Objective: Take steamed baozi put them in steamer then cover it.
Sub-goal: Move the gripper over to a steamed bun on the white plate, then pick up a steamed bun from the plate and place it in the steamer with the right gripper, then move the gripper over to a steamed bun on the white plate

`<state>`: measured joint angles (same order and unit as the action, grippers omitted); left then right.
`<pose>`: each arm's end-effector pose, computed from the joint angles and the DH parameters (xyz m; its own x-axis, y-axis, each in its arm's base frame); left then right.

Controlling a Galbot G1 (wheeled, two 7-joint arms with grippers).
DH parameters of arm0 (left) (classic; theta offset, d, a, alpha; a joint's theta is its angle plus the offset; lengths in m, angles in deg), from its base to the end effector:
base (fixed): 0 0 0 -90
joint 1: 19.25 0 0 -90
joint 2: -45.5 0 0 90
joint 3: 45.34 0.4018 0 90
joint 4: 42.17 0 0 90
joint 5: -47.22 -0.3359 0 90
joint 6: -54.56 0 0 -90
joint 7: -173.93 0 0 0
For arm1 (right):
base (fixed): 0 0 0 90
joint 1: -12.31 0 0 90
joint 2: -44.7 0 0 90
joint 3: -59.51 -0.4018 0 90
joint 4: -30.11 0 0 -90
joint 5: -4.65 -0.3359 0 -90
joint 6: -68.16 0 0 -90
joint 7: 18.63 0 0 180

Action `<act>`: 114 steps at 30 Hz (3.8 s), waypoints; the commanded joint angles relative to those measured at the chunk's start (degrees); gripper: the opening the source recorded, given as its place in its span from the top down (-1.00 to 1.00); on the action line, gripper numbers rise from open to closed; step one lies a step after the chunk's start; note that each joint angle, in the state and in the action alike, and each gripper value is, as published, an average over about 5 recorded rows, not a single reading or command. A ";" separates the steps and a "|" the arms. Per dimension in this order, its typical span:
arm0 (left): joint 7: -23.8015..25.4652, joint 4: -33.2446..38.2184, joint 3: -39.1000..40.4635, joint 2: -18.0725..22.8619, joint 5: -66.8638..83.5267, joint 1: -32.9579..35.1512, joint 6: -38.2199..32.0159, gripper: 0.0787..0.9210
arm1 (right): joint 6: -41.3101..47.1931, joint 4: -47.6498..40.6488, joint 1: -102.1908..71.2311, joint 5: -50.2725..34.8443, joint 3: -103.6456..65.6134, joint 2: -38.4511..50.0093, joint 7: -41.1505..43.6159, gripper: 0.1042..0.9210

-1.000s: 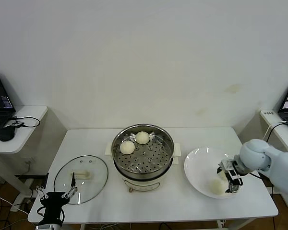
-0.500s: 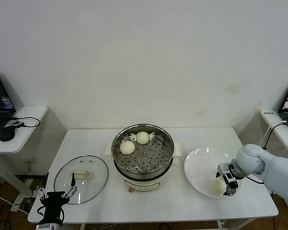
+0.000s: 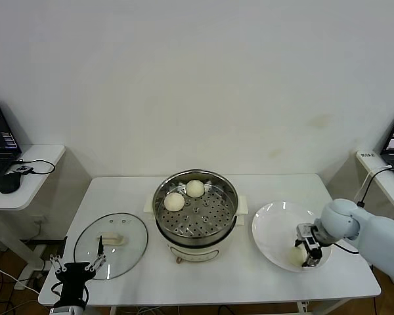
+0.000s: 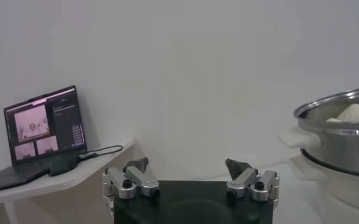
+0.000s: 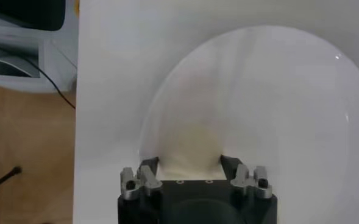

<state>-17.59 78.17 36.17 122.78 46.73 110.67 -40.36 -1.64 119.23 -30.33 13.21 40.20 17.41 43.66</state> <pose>0.0806 0.0929 -0.3504 -0.9832 -0.1822 0.0110 -0.1720 0.9451 0.2777 0.4197 -0.2163 -0.2355 -0.1032 -0.0518 0.9933 -0.9923 -0.0629 -0.1063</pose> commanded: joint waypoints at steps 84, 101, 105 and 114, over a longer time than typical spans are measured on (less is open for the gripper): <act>-0.56 2.47 -2.33 1.90 0.75 0.52 -0.33 -0.77 | -15.85 -1.48 42.45 -13.20 25.03 -31.72 -3.37 -0.70; -0.06 2.37 -1.79 -0.45 1.73 -0.46 0.02 -0.77 | 0.74 8.89 32.31 -10.53 13.71 4.11 1.45 -0.76; 0.06 2.22 -1.80 -1.23 1.90 -0.41 0.06 -0.77 | -3.46 6.28 17.24 -5.27 2.20 7.71 2.58 -0.76; 0.17 2.57 -1.68 -1.56 1.69 0.32 0.22 -0.77 | -6.50 0.82 -9.53 2.33 -19.07 7.48 1.97 -0.76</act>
<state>-17.44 80.71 34.52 121.54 48.45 110.87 -40.15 -6.96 122.82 -12.85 7.70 42.20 17.79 45.19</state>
